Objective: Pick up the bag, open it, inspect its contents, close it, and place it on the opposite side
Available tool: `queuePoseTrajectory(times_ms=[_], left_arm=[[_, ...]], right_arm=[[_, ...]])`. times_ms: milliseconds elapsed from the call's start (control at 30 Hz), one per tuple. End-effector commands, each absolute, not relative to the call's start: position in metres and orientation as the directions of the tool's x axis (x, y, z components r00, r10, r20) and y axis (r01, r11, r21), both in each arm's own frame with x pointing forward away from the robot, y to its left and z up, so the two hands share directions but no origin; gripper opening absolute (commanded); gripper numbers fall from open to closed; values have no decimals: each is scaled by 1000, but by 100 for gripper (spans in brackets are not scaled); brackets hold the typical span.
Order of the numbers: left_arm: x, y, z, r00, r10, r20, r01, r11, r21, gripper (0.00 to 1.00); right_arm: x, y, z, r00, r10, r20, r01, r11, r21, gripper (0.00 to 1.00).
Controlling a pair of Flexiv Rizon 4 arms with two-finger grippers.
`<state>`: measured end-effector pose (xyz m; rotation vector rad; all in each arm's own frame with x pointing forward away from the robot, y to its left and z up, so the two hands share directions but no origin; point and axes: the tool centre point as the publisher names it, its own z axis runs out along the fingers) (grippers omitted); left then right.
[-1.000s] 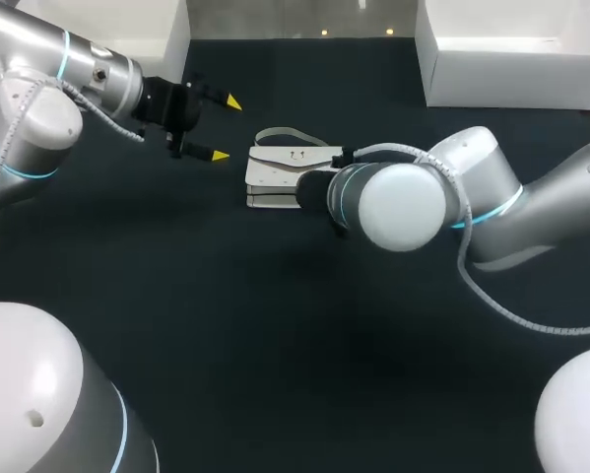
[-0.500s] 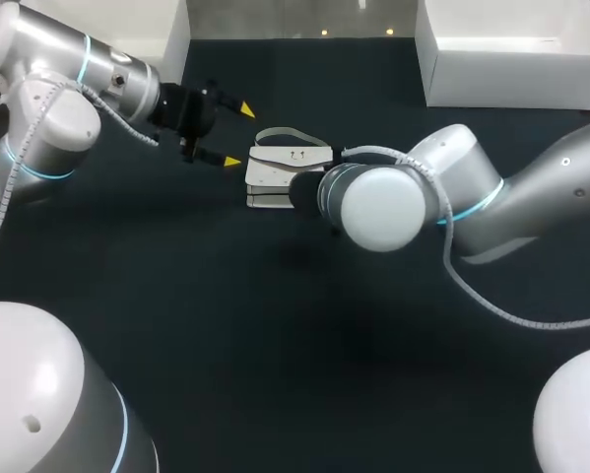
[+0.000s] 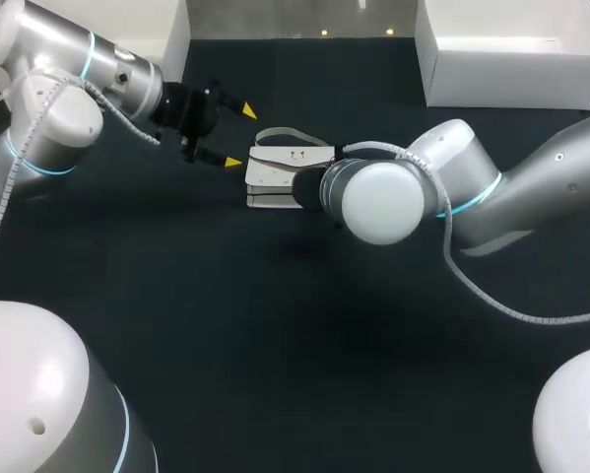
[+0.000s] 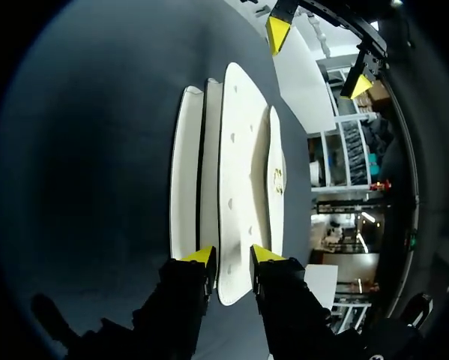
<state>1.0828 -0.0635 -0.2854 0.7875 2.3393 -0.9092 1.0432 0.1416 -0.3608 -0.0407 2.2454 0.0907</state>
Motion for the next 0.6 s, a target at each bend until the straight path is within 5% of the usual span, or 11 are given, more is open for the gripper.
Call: queuePoseTrajectory(times_ms=[33,233,333,600], left_arm=[[1084,-64,-287,-705,331,-627,668,606,-432,100],[1083,-64,-287,-703,329,-630,669,607,-429,100],[1083,-63,-287,-705,323,-632,666,608,-432,100],[1080,-62,-287,-690,308,-655,677,596,-432,100]], right_arm=[[1047,144,-365,-624,0,-782,-60,997,48,25],[1049,144,-365,-624,7,-781,-52,997,50,17],[1048,144,-366,-624,10,-782,-52,997,55,0],[1042,146,-365,-616,24,-788,-45,997,66,0]])
